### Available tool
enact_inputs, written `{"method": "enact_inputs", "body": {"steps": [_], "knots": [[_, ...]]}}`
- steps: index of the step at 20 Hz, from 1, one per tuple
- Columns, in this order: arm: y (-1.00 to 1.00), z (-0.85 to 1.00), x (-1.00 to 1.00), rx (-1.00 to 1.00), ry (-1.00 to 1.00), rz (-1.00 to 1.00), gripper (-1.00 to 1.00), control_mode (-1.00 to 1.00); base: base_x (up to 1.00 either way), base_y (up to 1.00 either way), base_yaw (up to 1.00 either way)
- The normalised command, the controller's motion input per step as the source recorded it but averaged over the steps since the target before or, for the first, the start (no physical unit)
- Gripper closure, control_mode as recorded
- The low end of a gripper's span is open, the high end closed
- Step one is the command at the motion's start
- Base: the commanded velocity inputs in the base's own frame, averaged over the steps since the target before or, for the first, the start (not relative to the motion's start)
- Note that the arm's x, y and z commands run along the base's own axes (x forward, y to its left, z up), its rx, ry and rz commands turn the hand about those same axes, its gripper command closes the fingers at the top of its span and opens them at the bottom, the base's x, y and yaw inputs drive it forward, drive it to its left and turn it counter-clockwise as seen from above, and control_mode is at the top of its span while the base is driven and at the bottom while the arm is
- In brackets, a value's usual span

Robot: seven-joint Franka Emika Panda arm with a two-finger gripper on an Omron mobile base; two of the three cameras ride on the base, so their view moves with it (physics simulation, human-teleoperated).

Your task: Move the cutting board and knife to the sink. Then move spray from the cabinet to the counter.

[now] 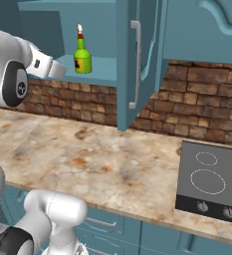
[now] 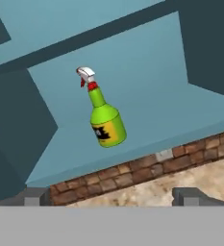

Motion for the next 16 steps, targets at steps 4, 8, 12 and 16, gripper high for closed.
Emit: {"method": "enact_inputs", "body": {"steps": [4, 8, 12, 16], "knots": [[-0.05, 0.31, 0.64, -0.16, 0.06, 0.04, -1.0, -1.0, 0.0, 0.0, 0.0], [-0.19, 0.07, 0.69, -0.11, 0.17, 0.15, -1.0, -1.0, 0.0, 0.0, 0.0], [-0.06, -0.01, 0.35, 0.0, 0.03, 0.13, -1.0, -1.0, 0.0, 0.0, 0.0], [0.0, 0.0, 0.57, 0.0, 0.0, 0.02, -1.0, -1.0, 0.0, 0.0, 0.0]]}}
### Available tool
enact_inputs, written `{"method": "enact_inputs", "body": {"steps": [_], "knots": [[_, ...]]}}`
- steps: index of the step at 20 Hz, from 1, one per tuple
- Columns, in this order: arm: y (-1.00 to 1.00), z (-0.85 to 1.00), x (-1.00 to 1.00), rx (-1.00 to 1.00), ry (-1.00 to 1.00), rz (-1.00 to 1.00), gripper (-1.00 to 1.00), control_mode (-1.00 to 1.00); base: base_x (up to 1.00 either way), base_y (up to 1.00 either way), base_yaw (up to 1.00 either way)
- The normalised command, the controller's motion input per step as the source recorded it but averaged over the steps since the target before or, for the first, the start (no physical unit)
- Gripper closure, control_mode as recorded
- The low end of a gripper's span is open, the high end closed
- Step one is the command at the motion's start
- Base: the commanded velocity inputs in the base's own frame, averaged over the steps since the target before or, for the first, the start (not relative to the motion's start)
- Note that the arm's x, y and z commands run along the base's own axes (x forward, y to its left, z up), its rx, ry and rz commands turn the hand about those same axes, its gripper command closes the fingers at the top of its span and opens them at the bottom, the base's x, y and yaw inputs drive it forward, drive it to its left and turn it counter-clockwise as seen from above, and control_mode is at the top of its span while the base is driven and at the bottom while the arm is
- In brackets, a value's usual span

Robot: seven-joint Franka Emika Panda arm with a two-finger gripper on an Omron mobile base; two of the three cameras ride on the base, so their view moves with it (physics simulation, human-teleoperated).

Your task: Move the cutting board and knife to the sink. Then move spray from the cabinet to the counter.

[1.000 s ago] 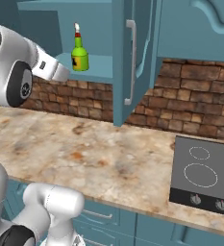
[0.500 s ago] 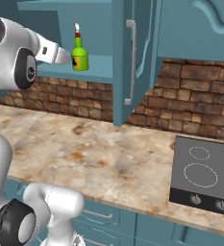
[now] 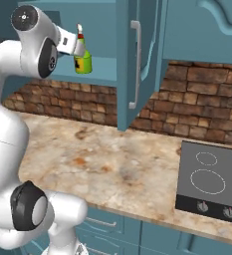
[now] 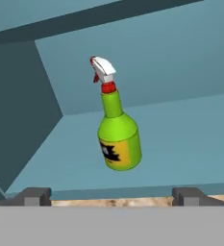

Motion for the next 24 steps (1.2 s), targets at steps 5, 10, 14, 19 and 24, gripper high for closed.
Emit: {"method": "enact_inputs", "body": {"steps": [5, 10, 14, 19, 24], "knots": [[0.0, -0.19, 0.37, -0.02, 0.0, 0.0, -1.0, -1.0, 0.0, 0.0, 0.0], [0.0, -0.22, 0.66, -0.08, 0.02, -0.03, -1.0, -1.0, 0.0, 0.0, 0.0], [0.0, 0.0, 0.77, -0.11, 0.12, -0.03, -1.0, -1.0, 0.0, 0.0, 0.0], [0.0, -0.01, 0.52, -0.04, 0.04, 0.0, -1.0, -1.0, 0.0, 0.0, 0.0], [0.0, 0.0, 0.19, 0.0, 0.02, 0.02, -1.0, -1.0, 0.0, 0.0, 0.0]]}}
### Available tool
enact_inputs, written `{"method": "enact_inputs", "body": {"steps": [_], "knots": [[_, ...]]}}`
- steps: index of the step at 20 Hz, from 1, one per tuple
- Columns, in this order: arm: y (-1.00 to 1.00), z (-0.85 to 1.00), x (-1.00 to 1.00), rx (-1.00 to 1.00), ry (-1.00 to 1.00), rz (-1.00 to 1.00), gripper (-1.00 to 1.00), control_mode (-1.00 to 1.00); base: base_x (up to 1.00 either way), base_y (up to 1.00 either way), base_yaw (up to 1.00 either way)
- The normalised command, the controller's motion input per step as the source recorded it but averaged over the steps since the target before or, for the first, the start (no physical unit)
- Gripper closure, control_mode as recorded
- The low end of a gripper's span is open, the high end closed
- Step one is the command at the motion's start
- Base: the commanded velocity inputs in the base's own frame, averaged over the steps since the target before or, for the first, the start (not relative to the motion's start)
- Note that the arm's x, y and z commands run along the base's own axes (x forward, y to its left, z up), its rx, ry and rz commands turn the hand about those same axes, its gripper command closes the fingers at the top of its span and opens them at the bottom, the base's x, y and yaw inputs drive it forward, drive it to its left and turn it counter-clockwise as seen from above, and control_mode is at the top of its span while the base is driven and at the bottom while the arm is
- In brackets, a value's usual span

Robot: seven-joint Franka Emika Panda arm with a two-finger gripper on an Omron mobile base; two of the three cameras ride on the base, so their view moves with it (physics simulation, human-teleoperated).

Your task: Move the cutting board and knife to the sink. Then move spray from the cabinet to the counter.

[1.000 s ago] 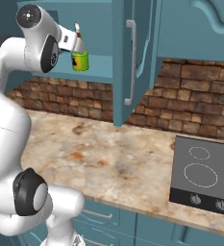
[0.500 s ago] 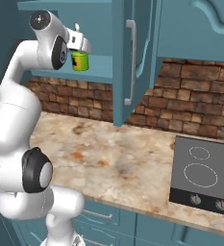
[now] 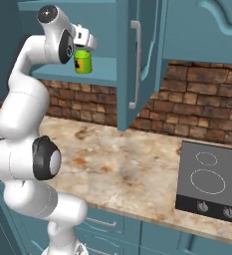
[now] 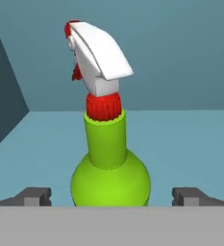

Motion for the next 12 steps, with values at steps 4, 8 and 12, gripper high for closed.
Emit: {"method": "enact_inputs", "body": {"steps": [4, 8, 12], "knots": [[0.0, -0.15, 0.01, 0.0, 0.06, 0.02, -1.0, -1.0, 0.0, 0.0, 0.0], [0.0, -0.19, 0.0, 0.0, 0.09, 0.03, -1.0, -1.0, 0.0, 0.0, 0.0], [0.0, -0.11, 0.05, 0.0, 0.03, 0.03, -1.0, -1.0, 0.0, 0.0, 0.0]]}}
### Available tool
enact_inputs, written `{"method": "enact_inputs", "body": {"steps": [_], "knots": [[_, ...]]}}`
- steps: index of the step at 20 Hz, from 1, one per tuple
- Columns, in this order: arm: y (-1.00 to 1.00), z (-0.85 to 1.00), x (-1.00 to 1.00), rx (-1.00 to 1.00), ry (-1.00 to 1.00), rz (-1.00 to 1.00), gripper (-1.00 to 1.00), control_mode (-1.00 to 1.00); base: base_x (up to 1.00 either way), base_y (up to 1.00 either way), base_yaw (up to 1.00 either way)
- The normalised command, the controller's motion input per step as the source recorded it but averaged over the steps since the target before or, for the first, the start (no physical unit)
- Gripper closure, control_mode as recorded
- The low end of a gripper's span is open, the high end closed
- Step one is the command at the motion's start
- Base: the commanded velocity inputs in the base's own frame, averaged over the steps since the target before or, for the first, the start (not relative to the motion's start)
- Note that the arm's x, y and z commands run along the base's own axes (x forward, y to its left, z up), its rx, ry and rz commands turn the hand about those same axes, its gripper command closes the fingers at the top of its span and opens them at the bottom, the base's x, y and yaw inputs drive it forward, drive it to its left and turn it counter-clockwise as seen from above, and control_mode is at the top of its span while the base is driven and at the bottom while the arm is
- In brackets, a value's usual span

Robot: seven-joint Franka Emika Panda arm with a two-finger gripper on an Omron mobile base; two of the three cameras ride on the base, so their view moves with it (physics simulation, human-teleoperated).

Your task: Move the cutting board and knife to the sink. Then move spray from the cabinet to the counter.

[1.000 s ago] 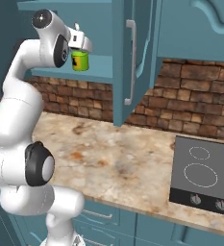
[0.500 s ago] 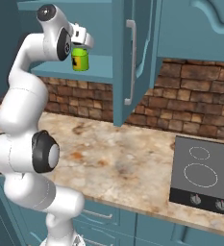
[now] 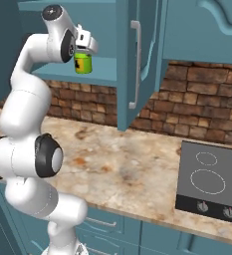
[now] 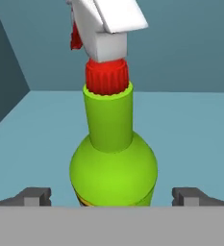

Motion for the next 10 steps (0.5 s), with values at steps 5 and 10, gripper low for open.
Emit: {"method": "enact_inputs", "body": {"steps": [5, 10], "knots": [[0.0, -0.04, 0.28, 0.0, 0.0, 0.01, -1.0, -1.0, 0.0, 0.0, 0.0], [0.0, -0.03, 0.39, 0.0, 0.0, 0.0, -1.0, -1.0, 0.0, 0.0, 0.0]]}}
